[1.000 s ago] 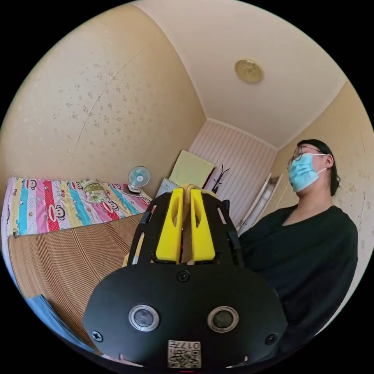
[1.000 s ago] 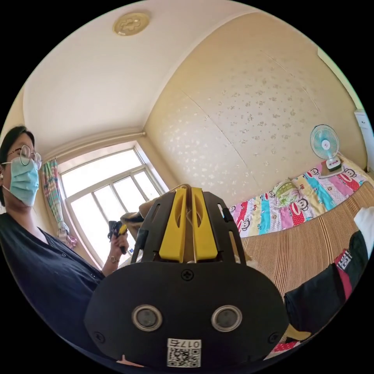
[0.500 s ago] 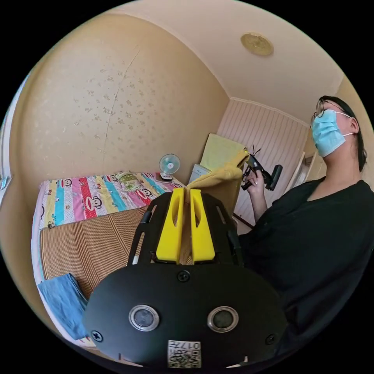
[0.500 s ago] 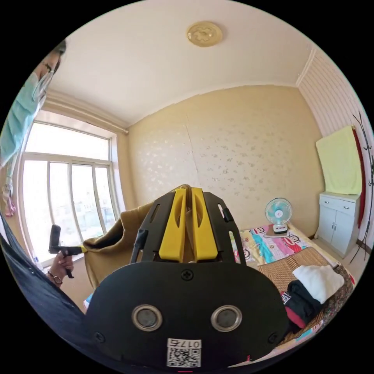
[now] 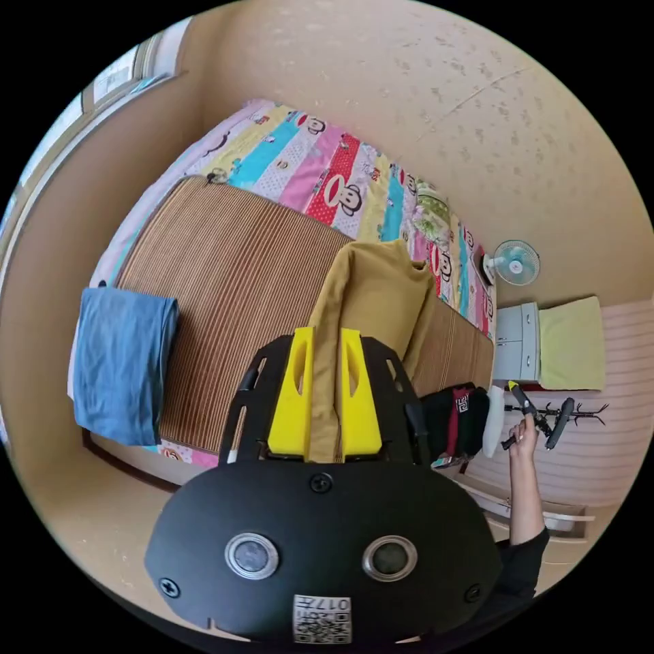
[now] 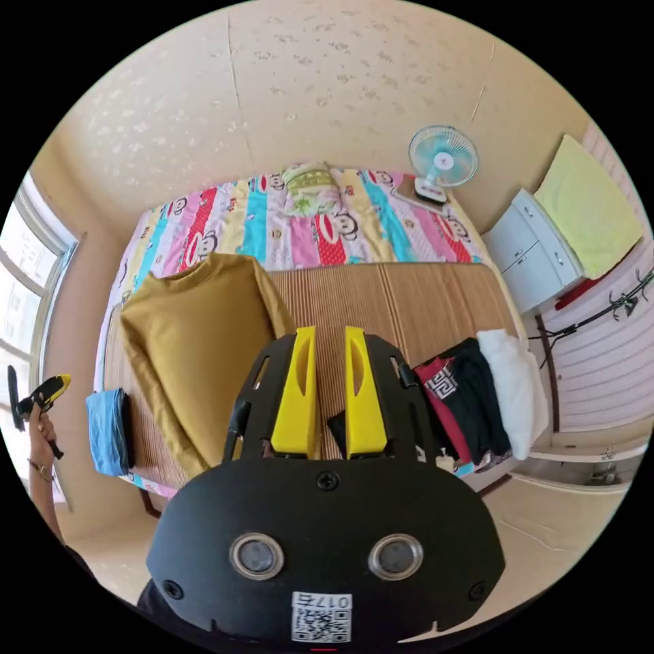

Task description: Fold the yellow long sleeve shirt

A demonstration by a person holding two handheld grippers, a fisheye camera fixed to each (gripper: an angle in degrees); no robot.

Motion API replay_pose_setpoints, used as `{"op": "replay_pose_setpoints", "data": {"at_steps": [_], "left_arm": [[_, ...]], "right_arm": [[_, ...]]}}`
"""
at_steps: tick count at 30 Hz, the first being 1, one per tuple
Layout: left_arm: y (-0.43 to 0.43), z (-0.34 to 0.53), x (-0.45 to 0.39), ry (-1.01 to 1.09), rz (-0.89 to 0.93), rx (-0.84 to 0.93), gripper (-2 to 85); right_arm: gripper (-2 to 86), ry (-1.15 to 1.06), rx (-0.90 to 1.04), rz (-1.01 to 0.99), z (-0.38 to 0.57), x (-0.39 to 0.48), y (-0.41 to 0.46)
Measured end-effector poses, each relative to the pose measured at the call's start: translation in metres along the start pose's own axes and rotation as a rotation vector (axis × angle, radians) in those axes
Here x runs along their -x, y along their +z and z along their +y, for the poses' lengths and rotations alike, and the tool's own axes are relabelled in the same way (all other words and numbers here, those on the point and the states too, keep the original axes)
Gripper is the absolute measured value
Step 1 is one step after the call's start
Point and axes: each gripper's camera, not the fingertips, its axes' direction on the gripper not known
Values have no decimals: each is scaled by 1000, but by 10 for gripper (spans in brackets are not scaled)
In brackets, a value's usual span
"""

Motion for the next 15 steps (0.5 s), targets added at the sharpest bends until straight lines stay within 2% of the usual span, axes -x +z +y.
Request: {"op": "replay_pose_setpoints", "data": {"at_steps": [1,3,6,8,11,15], "left_arm": [[13,9,17,-16,15,30,65],[74,61,91,-101,17,255,71],[106,147,167,-243,-63,433,74],[107,186,200,-322,-5,490,76],[83,212,226,-408,92,487,78],[44,191,209,-389,242,446,79]], "right_arm": [[70,-17,59,-45,27,-12,36],[69,-34,195,-54,78,-34,96],[68,-25,485,68,186,-88,184],[66,102,700,142,275,-152,218],[61,334,843,113,371,-232,211],[58,649,919,94,471,-302,165]]}}
